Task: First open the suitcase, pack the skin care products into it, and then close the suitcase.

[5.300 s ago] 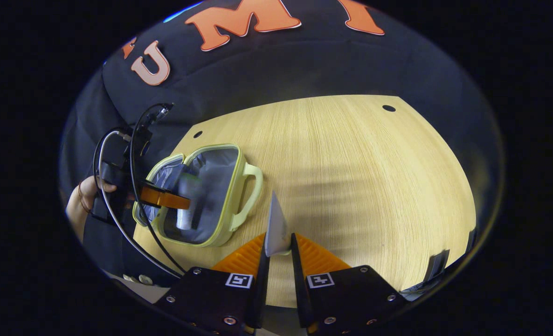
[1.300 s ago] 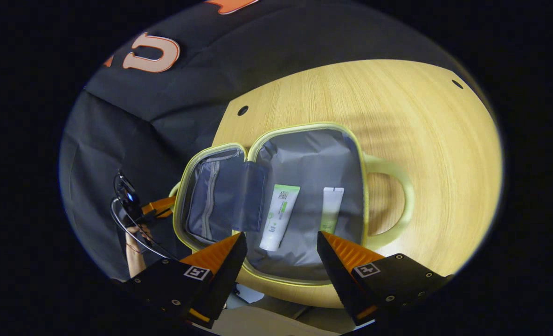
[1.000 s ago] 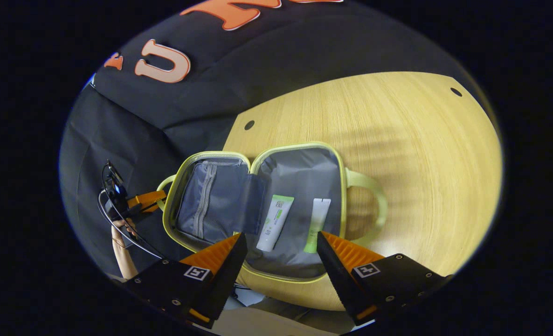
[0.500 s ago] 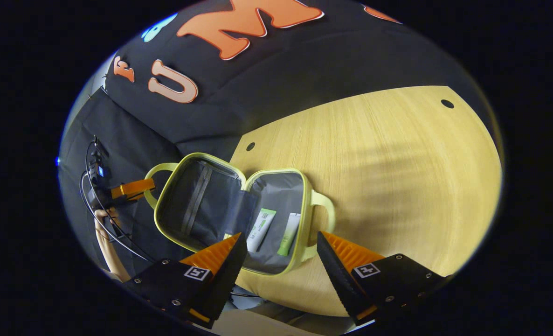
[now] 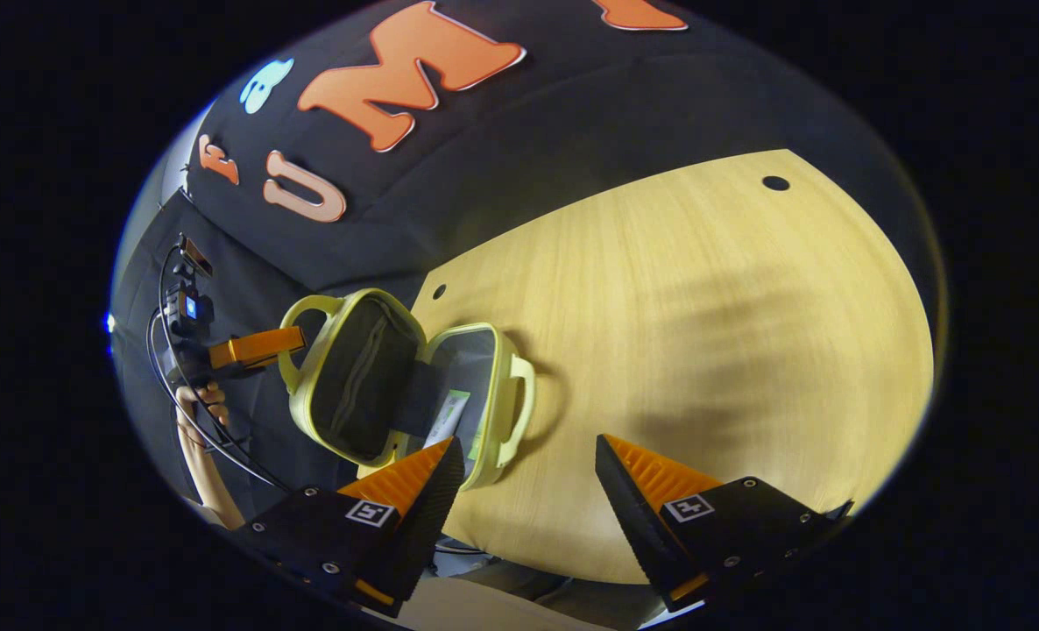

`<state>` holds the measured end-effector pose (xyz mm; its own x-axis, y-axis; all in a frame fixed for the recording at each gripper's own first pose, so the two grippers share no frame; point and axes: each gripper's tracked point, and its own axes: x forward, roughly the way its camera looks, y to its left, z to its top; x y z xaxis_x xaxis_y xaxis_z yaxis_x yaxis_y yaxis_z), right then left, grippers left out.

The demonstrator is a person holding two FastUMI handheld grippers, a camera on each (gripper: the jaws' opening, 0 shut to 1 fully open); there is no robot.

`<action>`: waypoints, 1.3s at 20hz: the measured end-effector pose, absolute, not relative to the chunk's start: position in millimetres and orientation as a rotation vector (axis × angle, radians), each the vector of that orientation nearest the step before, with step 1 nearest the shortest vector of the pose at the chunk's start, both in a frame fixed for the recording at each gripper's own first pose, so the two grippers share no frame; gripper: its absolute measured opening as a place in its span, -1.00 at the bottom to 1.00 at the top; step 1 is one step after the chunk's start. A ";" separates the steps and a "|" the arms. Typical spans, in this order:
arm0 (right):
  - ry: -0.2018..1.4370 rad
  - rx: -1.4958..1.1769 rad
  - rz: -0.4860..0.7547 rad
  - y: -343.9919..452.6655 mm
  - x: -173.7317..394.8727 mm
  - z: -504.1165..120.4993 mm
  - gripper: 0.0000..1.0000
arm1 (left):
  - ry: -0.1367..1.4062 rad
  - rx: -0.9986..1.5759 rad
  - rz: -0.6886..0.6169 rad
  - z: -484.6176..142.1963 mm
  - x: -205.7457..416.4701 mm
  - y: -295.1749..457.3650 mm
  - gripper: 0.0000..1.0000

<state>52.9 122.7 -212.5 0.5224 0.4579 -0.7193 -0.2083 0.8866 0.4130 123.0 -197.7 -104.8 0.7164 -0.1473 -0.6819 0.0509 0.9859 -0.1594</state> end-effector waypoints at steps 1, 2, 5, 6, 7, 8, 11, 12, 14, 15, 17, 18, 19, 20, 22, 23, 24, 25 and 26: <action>0.939 0.298 0.390 111.5 53.9 -211.4 0.92 | 0.778 -0.113 -0.119 -117.8 127.4 -210.3 -0.72; 0.940 0.301 0.374 101.7 52.6 -214.2 0.92 | 0.796 -0.093 -0.129 -128.3 131.5 -222.8 -0.72; 0.945 0.314 0.336 75.2 49.9 -218.9 0.92 | 0.857 -0.075 -0.167 -160.9 141.6 -261.8 -0.71; 0.948 0.320 0.326 69.6 50.5 -219.7 0.92 | 0.881 -0.076 -0.175 -171.9 143.8 -272.2 -0.71; 0.949 0.329 0.317 64.6 51.7 -220.7 0.92 | 0.902 -0.070 -0.177 -181.1 144.2 -277.7 -0.71; 0.951 0.337 0.310 59.8 50.2 -221.7 0.92 | 0.914 -0.047 -0.174 -191.1 145.8 -283.5 -0.71; 0.962 0.341 0.291 46.6 49.6 -227.2 0.92 | 0.973 0.013 -0.168 -224.1 142.2 -302.4 -0.70; 0.967 0.342 0.284 43.2 47.5 -229.8 0.92 | 0.994 0.025 -0.158 -234.5 139.2 -306.4 -0.70; 0.977 0.347 0.274 37.3 47.0 -232.6 0.92 | 1.030 0.033 -0.127 -258.4 141.6 -314.0 -0.70; 0.980 0.350 0.265 33.7 46.8 -234.0 0.92 | 1.051 0.028 -0.112 -275.3 142.7 -321.7 -0.70; 0.995 0.350 0.250 28.5 45.6 -238.7 0.92 | 1.089 0.035 -0.084 -298.5 140.3 -330.9 -0.70; 1.003 0.348 0.248 27.8 45.2 -240.0 0.92 | 1.093 0.054 -0.075 -304.2 139.7 -334.5 -0.70; 1.008 0.345 0.249 27.9 45.7 -240.6 0.92 | 1.093 0.082 -0.069 -306.6 141.6 -334.4 -0.70; 1.009 0.344 0.250 25.9 46.2 -239.0 0.92 | 1.090 0.102 -0.068 -306.6 142.1 -336.0 -0.70; 1.013 0.351 0.251 27.0 48.4 -238.2 0.92 | 1.070 0.106 -0.044 -302.8 141.9 -341.0 -0.70; 1.017 0.350 0.251 27.5 50.1 -238.0 0.92 | 1.064 0.093 -0.026 -301.5 140.8 -344.3 -0.54; 1.025 0.339 0.248 28.5 51.0 -239.1 0.92 | 1.061 0.078 -0.013 -300.6 137.0 -348.6 -0.50; 1.026 0.318 0.242 28.6 53.0 -240.2 0.92 | 1.055 0.051 -0.025 -295.6 132.2 -358.7 0.00; 1.024 0.289 0.238 27.1 55.4 -239.1 0.92 | 1.025 0.029 -0.039 -288.8 130.7 -371.9 0.50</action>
<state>55.4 27.1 -239.1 0.4999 0.3278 -0.8017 -0.0601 0.9365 0.3454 130.7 -371.9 -288.8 0.5186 -0.0187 -0.8548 0.0457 0.9989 0.0059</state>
